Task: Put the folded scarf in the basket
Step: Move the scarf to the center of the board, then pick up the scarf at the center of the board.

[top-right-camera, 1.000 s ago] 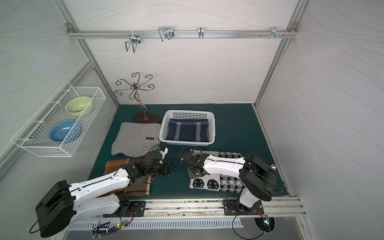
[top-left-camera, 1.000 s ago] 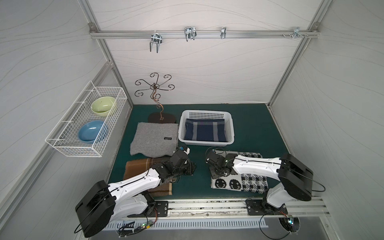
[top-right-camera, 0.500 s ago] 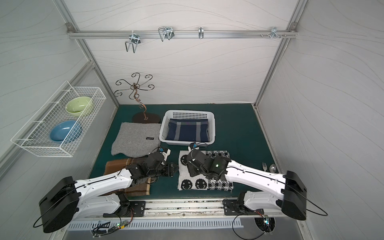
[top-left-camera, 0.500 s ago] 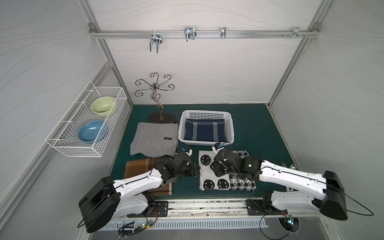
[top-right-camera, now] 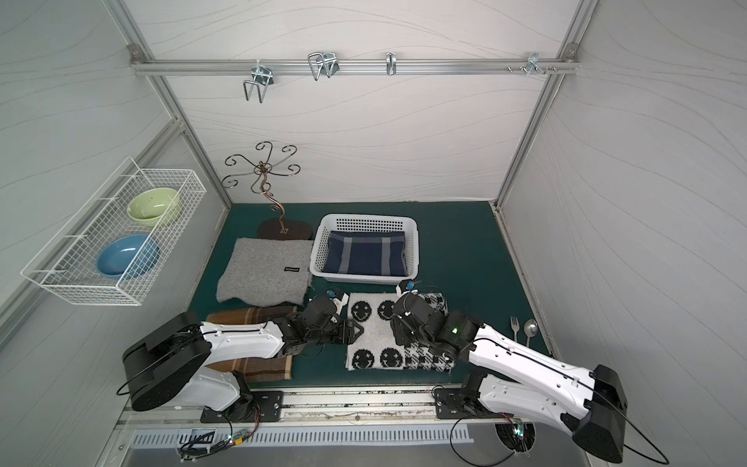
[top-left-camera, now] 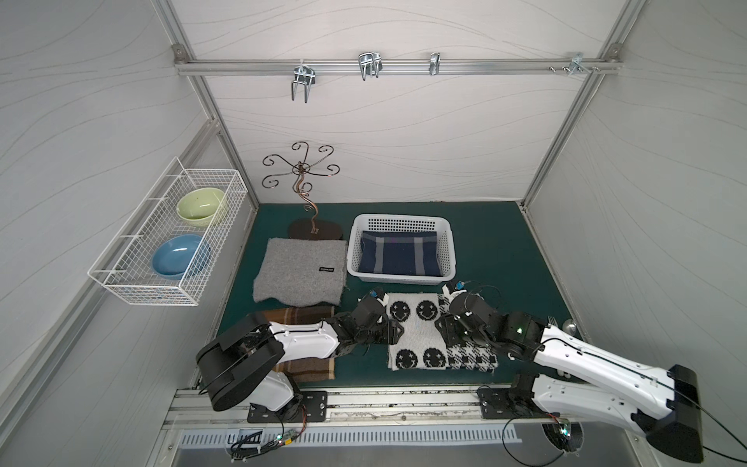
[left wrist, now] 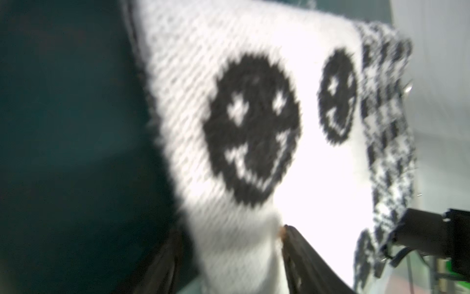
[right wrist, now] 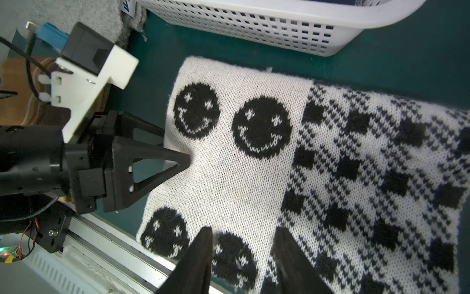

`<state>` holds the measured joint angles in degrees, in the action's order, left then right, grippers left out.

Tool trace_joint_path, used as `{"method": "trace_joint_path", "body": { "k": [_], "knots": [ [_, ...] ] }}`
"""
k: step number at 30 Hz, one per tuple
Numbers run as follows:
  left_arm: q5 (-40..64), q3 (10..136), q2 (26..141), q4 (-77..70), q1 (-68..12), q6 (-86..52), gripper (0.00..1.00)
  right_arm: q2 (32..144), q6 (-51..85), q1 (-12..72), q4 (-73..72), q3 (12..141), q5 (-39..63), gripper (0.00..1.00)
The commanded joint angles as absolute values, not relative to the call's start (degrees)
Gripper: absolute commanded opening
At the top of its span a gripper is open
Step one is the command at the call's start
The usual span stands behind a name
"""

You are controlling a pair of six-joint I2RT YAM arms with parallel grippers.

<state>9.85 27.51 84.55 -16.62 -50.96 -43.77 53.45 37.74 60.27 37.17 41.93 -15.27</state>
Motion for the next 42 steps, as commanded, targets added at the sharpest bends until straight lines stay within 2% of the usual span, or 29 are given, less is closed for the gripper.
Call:
{"method": "trace_joint_path", "body": {
  "k": [1, 3, 5, 7, 9, 11, 16, 19, 21, 22, 24, 25, 27, 28, 30, 38, 42],
  "knots": [
    [11.6, 29.2, 88.6, -21.2, -52.8, -45.7, 0.58, 52.3, 37.0, 60.0, 39.0, 41.4, -16.5, 0.43],
    [12.0, 29.9, 90.0, -21.7, -53.5, -45.7, 0.52, 52.1, 36.9, 59.9, 38.9, 41.2, -16.5, 0.43],
    [13.0, 29.1, 90.5, -23.7, -53.5, -46.2, 0.30, 51.9, 36.6, 59.9, 38.7, 40.8, -16.4, 0.43],
    [12.9, 28.5, 89.8, -22.9, -52.9, -45.5, 0.15, 51.8, 36.4, 59.7, 38.3, 40.2, -16.3, 0.43],
    [13.2, 27.4, 88.2, -20.5, -51.5, -44.6, 0.05, 51.7, 36.2, 58.8, 37.6, 39.2, -15.7, 0.41],
    [14.5, 24.5, 85.6, -19.1, -47.9, -44.2, 0.03, 51.8, 35.7, 56.4, 36.6, 38.0, -13.1, 0.39],
    [18.2, 18.3, 76.9, -10.5, -39.2, -40.5, 0.05, 51.1, 34.2, 49.6, 31.9, 34.1, -5.8, 0.41],
    [17.7, 16.5, 72.1, -5.8, -36.6, -38.8, 0.06, 52.1, 33.6, 44.7, 28.4, 31.5, -1.0, 0.51],
    [17.2, 15.8, 69.7, -4.4, -35.4, -38.6, 0.11, 53.6, 33.1, 41.5, 25.7, 29.7, 2.8, 0.56],
    [17.1, 15.7, 69.0, -3.9, -35.0, -38.4, 0.16, 54.6, 32.8, 39.9, 24.4, 28.9, 5.5, 0.58],
    [17.3, 16.6, 68.7, -2.1, -34.5, -37.5, 0.16, 56.5, 32.0, 37.7, 22.9, 28.2, 8.4, 0.60],
    [17.3, 16.8, 68.7, -1.9, -34.3, -37.4, 0.20, 57.2, 31.6, 36.9, 22.3, 27.9, 9.1, 0.61],
    [17.4, 16.8, 69.3, -2.8, -34.3, -37.8, 0.40, 58.4, 30.5, 35.3, 21.2, 27.8, 10.0, 0.63],
    [17.4, 17.0, 69.7, -3.2, -34.3, -38.0, 0.46, 58.9, 30.1, 34.1, 20.6, 27.9, 11.1, 0.63],
    [17.7, 17.1, 70.5, -4.1, -34.3, -38.5, 0.53, 60.2, 29.5, 31.7, 18.7, 27.8, 14.0, 0.64],
    [18.9, 15.7, 73.7, -10.2, -34.7, -41.4, 0.59, 70.9, 28.2, 28.7, 13.1, 28.2, 20.2, 0.65],
    [19.0, 15.1, 76.5, -13.7, -35.5, -42.4, 0.58, 73.4, 29.9, 29.5, 12.0, 28.0, 19.4, 0.65]
  ]
}}
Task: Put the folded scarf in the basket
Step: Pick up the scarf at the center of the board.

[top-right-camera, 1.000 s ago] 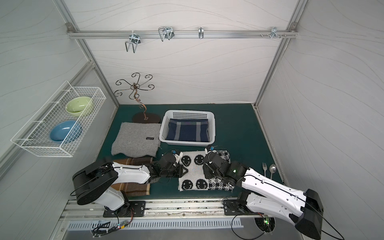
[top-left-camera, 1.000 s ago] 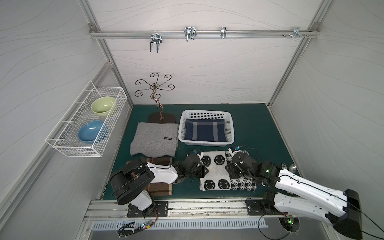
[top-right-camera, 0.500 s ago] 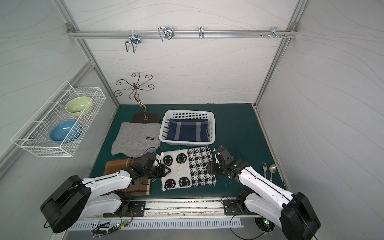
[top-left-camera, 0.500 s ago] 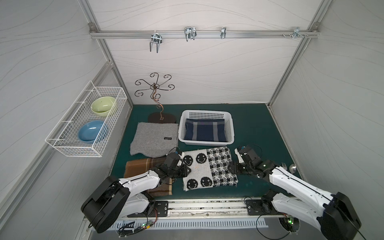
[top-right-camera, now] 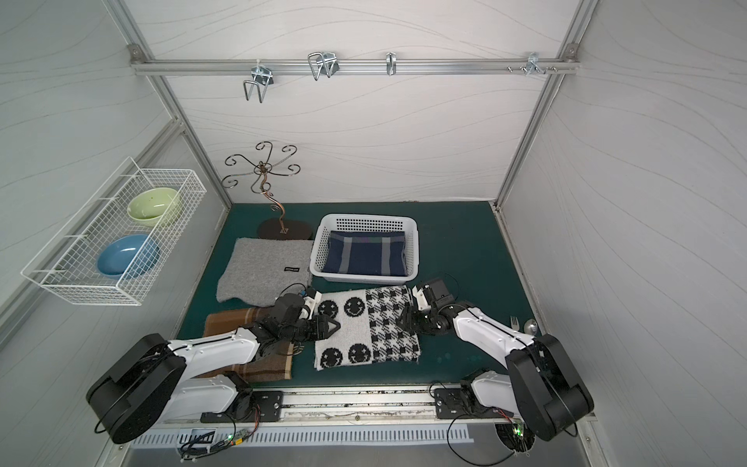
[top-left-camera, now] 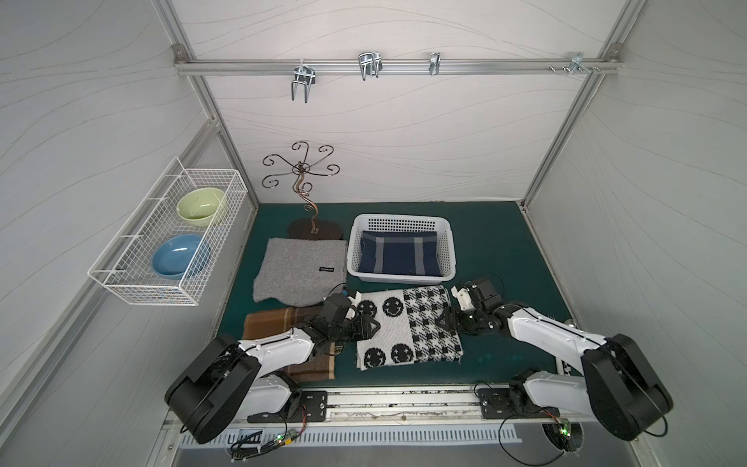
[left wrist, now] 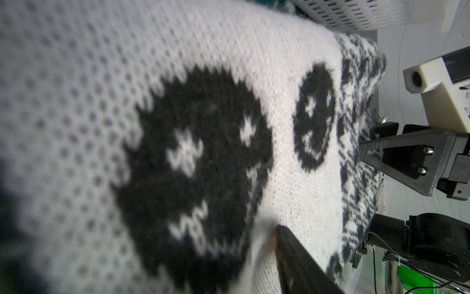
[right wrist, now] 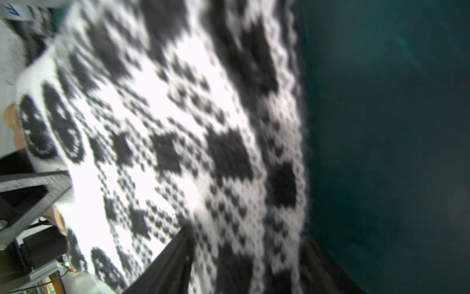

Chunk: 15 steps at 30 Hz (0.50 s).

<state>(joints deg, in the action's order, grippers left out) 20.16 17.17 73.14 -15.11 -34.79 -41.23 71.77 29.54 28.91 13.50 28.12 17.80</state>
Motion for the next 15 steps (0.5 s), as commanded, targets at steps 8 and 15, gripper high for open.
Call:
{"method": "trace_joint_path", "body": {
  "k": [8, 15],
  "knots": [
    [18.6, 16.4, 80.3, -17.6, -37.6, -43.2, 0.49, 81.2, 35.4, 38.3, 2.3, 24.5, 19.3, 0.54],
    [18.7, 18.1, 81.9, -18.4, -38.9, -42.9, 0.14, 79.5, 34.6, 40.2, 3.6, 26.8, 17.6, 0.15]
  ]
}}
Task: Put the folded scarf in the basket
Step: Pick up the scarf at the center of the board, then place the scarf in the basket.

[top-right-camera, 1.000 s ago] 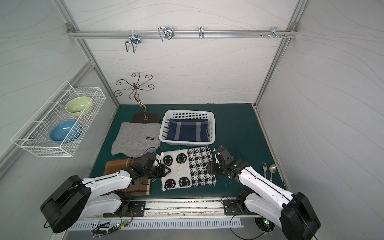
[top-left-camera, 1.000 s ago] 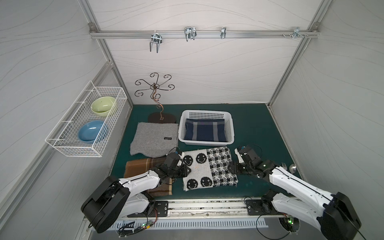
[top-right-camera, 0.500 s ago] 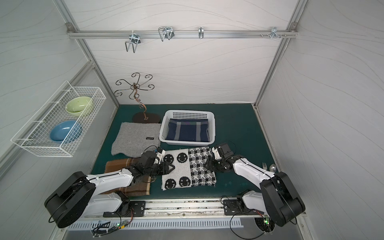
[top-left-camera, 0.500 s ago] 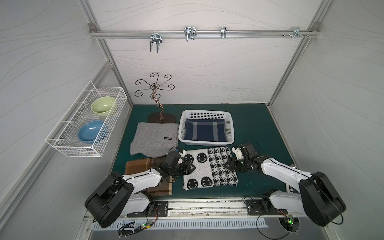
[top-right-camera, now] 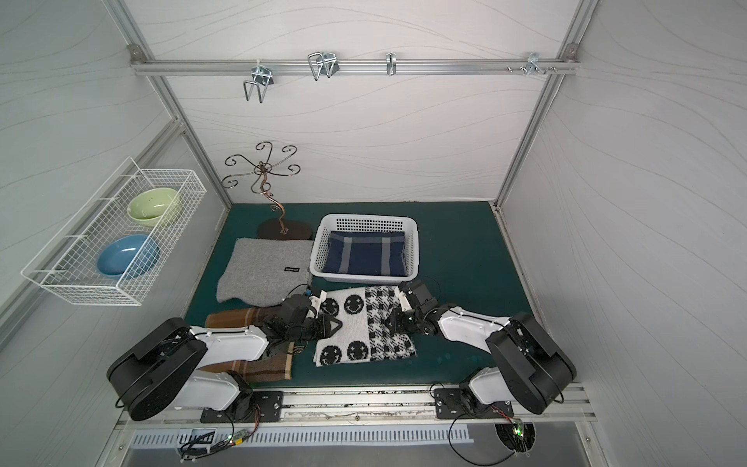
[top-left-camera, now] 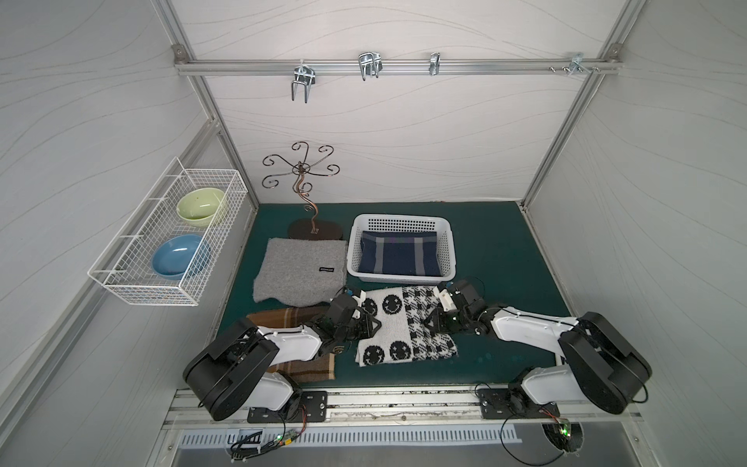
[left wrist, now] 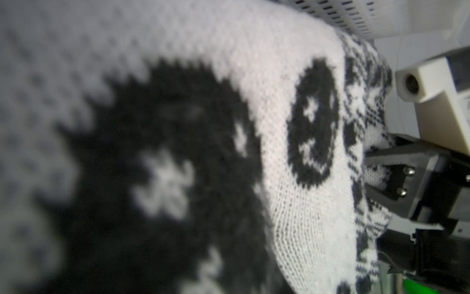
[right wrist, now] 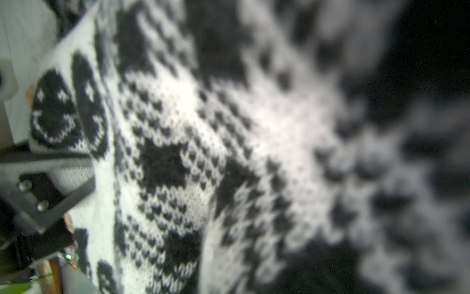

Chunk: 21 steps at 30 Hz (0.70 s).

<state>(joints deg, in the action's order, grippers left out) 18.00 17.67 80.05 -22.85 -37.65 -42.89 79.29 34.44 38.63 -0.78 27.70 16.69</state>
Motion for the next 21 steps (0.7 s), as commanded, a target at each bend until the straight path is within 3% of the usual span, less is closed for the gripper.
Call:
{"method": "trace_joint_path", "body": {
  "k": [1, 4, 15, 21],
  "knots": [
    [18.7, 18.4, 81.8, -18.1, -39.0, -42.8, 0.08, 78.3, 34.4, 40.3, 4.4, 27.2, 17.4, 0.09],
    [18.4, 20.0, 80.2, -15.3, -39.0, -41.9, 0.00, 73.7, 33.9, 40.4, 8.1, 28.2, 16.1, 0.00],
    [16.9, 31.2, 68.0, 2.8, -39.5, -39.3, 0.00, 57.0, 31.2, 40.4, 26.0, 36.7, 12.7, 0.00],
    [14.4, 43.3, 64.5, 13.8, -38.7, -34.7, 0.00, 56.3, 28.4, 39.0, 30.5, 44.9, 13.1, 0.00]
  ]
}}
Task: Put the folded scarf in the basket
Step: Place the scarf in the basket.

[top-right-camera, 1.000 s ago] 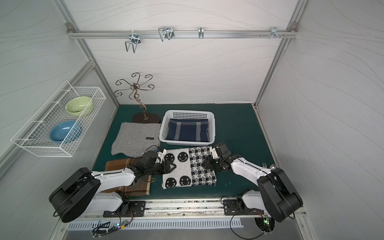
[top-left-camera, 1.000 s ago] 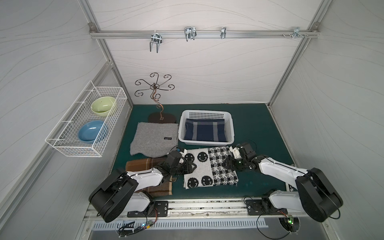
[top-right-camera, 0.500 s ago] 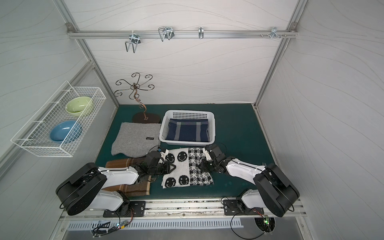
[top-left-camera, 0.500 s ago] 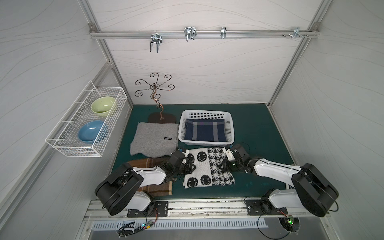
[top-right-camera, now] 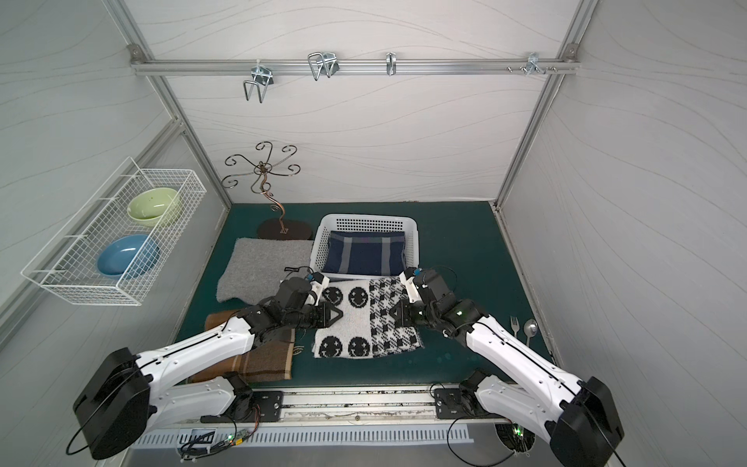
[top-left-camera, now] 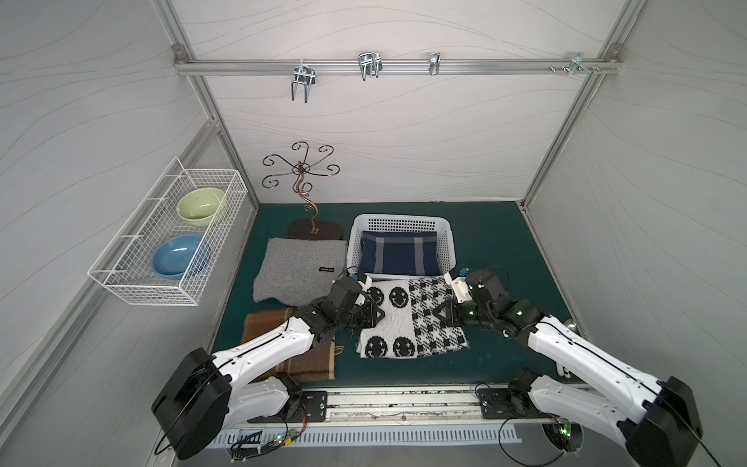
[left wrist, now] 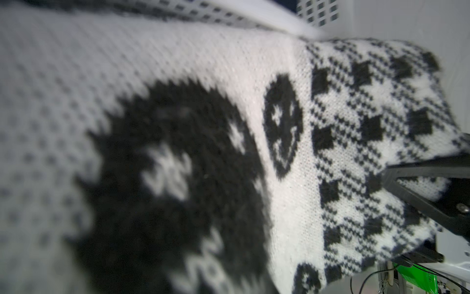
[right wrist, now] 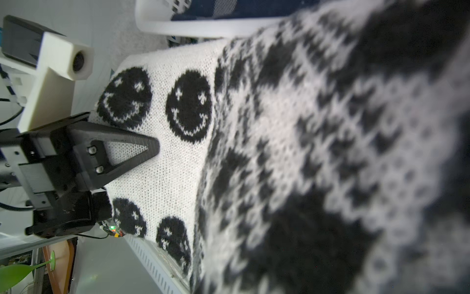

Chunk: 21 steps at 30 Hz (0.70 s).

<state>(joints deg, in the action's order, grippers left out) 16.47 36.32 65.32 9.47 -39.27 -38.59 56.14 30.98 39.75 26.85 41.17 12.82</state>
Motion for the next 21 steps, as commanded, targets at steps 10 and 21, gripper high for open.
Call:
{"method": "trace_joint_path", "body": {
  "k": [10, 21],
  "knots": [
    [11.8, 73.5, 82.4, 26.1, -28.9, -22.9, 0.00, 72.3, 20.8, 30.7, 31.2, 64.8, 11.5, 0.00],
    [12.6, 97.4, 108.7, 28.4, -24.3, -18.2, 0.00, 96.2, 15.0, 24.1, 30.4, 82.5, 9.9, 0.00]
  ]
}}
